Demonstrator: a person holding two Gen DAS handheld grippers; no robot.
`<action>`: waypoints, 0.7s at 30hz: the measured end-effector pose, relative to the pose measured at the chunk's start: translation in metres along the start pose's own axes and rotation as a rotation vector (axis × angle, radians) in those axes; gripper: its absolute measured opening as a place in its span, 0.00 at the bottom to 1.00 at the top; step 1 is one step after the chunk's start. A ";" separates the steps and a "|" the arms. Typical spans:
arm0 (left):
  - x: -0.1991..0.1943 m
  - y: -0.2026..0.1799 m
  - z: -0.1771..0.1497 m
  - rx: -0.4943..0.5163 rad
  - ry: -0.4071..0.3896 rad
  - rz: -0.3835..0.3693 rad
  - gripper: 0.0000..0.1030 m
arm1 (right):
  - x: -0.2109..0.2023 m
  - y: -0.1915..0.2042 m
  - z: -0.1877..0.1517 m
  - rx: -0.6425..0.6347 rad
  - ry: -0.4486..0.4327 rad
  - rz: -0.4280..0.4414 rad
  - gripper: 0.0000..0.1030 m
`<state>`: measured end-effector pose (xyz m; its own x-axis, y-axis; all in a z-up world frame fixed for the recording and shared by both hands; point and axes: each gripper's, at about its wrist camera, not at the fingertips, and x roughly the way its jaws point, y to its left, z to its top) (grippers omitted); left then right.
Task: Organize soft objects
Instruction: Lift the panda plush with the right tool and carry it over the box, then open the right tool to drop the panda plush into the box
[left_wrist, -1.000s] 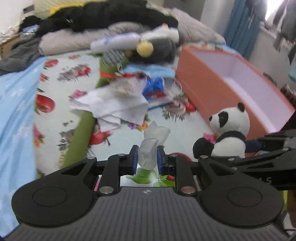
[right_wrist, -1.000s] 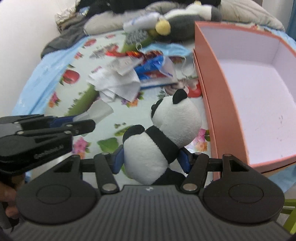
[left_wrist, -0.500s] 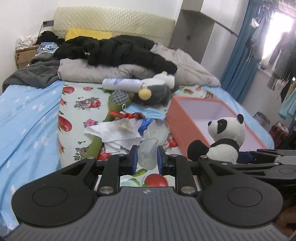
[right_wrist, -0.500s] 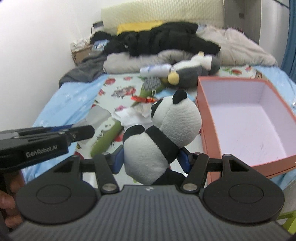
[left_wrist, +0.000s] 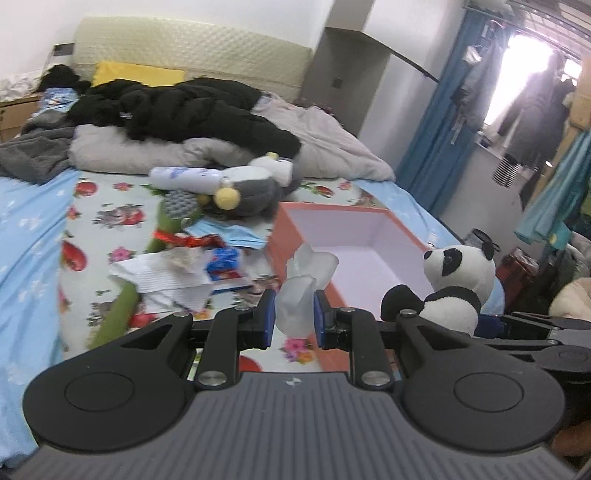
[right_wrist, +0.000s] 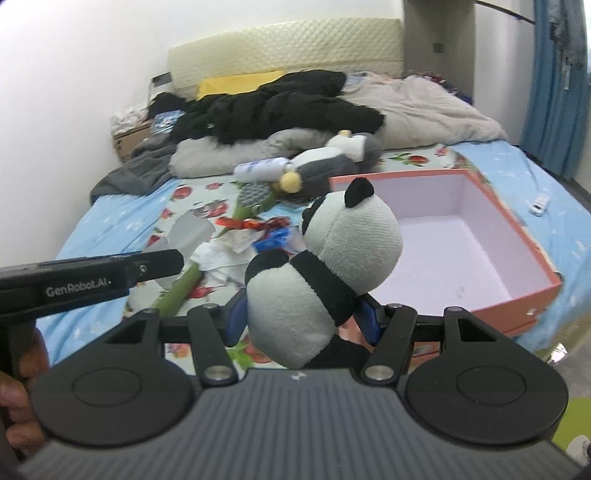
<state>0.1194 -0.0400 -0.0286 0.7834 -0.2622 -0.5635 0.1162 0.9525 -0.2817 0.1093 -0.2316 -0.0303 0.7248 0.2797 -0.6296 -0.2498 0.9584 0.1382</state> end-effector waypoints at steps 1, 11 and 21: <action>0.005 -0.006 0.001 0.006 0.008 -0.012 0.24 | -0.002 -0.005 -0.001 0.006 -0.004 -0.011 0.61; 0.076 -0.049 0.017 0.045 0.107 -0.088 0.24 | 0.014 -0.066 0.005 0.107 -0.001 -0.091 0.61; 0.167 -0.070 0.041 0.063 0.187 -0.094 0.25 | 0.067 -0.124 0.022 0.131 0.040 -0.115 0.61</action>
<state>0.2669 -0.1447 -0.0715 0.6411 -0.3690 -0.6729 0.2262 0.9287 -0.2939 0.2031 -0.3301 -0.0724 0.7172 0.1674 -0.6764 -0.0786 0.9840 0.1602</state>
